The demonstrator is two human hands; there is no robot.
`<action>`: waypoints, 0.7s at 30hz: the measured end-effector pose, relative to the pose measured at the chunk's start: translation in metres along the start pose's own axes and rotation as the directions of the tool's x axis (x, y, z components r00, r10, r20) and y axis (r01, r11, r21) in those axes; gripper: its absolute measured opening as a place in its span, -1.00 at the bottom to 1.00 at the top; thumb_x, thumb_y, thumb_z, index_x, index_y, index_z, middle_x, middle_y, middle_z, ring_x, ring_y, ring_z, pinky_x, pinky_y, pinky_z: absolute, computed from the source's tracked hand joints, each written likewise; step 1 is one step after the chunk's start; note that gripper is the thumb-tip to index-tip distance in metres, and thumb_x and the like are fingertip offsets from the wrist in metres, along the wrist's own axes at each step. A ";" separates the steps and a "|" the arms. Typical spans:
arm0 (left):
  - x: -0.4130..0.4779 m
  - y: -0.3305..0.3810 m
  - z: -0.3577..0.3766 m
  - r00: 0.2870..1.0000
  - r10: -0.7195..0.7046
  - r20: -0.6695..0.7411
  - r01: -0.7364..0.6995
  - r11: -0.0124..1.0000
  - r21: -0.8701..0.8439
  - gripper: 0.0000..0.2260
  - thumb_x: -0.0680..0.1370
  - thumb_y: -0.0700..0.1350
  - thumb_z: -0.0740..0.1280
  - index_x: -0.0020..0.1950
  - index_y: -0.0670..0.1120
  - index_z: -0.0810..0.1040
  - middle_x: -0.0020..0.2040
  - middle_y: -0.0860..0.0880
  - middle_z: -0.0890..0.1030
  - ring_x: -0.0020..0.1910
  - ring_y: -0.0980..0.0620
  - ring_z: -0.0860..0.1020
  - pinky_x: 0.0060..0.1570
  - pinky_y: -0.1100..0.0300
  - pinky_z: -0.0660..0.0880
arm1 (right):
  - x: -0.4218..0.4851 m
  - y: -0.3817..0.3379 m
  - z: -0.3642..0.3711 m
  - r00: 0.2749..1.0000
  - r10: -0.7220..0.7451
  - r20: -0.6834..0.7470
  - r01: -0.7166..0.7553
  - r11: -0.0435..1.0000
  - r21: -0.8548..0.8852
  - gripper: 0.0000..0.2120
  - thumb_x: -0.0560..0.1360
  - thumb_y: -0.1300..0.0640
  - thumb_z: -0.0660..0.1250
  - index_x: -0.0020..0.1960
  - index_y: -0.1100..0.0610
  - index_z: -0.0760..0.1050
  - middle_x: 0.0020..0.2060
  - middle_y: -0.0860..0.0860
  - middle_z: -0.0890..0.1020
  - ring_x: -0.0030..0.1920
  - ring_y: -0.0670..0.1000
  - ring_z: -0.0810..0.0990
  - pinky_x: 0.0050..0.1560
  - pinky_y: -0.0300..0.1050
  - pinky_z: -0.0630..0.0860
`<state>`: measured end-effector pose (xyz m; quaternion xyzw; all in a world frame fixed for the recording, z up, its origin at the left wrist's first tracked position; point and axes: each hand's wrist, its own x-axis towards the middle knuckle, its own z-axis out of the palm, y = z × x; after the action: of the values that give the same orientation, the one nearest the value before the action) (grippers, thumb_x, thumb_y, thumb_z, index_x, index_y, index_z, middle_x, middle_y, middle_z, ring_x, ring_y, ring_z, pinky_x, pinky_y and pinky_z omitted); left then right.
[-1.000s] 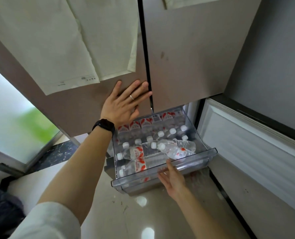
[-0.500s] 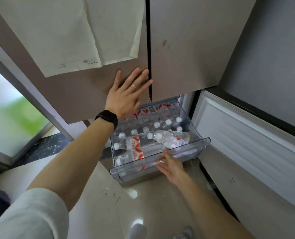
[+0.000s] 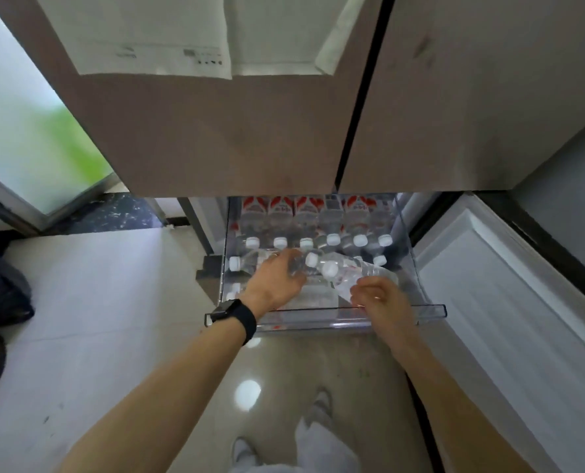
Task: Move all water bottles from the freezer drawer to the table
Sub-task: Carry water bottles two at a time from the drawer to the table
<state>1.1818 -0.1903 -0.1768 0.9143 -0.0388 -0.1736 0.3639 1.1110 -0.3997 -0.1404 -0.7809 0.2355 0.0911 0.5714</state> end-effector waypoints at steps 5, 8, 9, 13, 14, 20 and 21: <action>0.037 0.007 0.017 0.997 -0.076 0.016 0.072 0.982 0.176 -0.52 0.60 -0.07 0.31 0.52 0.00 0.33 0.40 -0.17 0.45 0.32 -0.21 0.46 0.20 -0.05 0.49 | 0.070 0.005 0.008 0.946 -0.241 0.218 0.324 0.745 -0.583 -0.52 0.45 -0.10 0.47 0.29 0.06 0.51 0.18 -0.01 0.61 0.22 0.08 0.54 0.24 0.01 0.45; 0.051 0.015 0.026 0.997 -0.057 0.045 0.036 0.928 0.372 -0.52 0.59 -0.10 0.31 0.51 0.05 0.34 0.40 -0.15 0.40 0.34 -0.21 0.42 0.22 -0.11 0.49 | 0.094 0.012 0.016 0.922 -0.192 0.337 0.381 0.611 -0.694 -0.39 0.37 -0.31 0.41 0.32 -0.06 0.48 0.26 -0.03 0.50 0.28 0.09 0.44 0.22 0.04 0.45; 0.053 0.018 0.030 0.997 -0.056 0.053 0.028 0.907 0.420 -0.51 0.60 -0.08 0.32 0.52 0.07 0.33 0.39 -0.13 0.40 0.34 -0.20 0.42 0.22 -0.11 0.49 | 0.098 0.015 0.017 0.919 -0.186 0.349 0.389 0.580 -0.716 -0.38 0.36 -0.37 0.38 0.32 -0.09 0.47 0.27 -0.04 0.46 0.28 0.08 0.42 0.20 0.03 0.46; 0.061 0.023 0.039 0.999 -0.032 0.035 0.006 0.822 0.570 -0.52 0.64 0.04 0.31 0.55 0.10 0.30 0.40 -0.09 0.38 0.37 -0.15 0.42 0.25 -0.11 0.47 | 0.108 0.020 0.011 0.885 -0.254 0.390 0.466 0.470 -0.750 -0.42 0.44 -0.41 0.25 0.32 -0.09 0.47 0.27 -0.05 0.47 0.25 0.06 0.45 0.08 0.00 0.49; 0.062 0.023 0.039 0.999 -0.002 0.042 -0.024 0.793 0.609 -0.52 0.64 0.06 0.29 0.55 0.09 0.29 0.41 -0.08 0.40 0.38 -0.14 0.42 0.27 -0.10 0.46 | 0.110 0.020 0.007 0.870 -0.283 0.404 0.493 0.470 -0.732 -0.46 0.47 -0.37 0.26 0.31 -0.06 0.48 0.26 -0.04 0.50 0.23 0.06 0.48 0.05 -0.02 0.48; 0.052 0.028 0.019 0.982 0.093 0.164 -0.162 0.860 0.484 -0.52 0.63 0.25 0.21 0.48 0.04 0.34 0.37 -0.05 0.54 0.24 -0.10 0.56 0.18 -0.05 0.52 | 0.107 0.016 -0.066 0.864 -0.428 0.265 0.503 0.700 -0.507 -0.64 0.51 -0.23 0.33 0.10 0.02 0.56 -0.06 -0.08 0.59 -0.06 -0.04 0.56 -0.10 -0.15 0.39; 0.048 0.034 0.015 0.981 0.110 0.157 -0.172 0.870 0.462 -0.53 0.63 0.27 0.20 0.43 0.04 0.37 0.32 -0.05 0.57 0.17 -0.09 0.58 0.10 -0.03 0.55 | 0.104 0.018 -0.079 0.874 -0.434 0.218 0.483 0.733 -0.479 -0.67 0.50 -0.22 0.37 0.07 0.02 0.56 -0.10 -0.11 0.59 -0.10 -0.09 0.57 -0.13 -0.18 0.39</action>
<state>1.2234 -0.2347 -0.1782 0.9573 -0.1695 -0.1891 0.1385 1.1838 -0.5052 -0.1723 -0.9341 -0.0245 0.0431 0.3536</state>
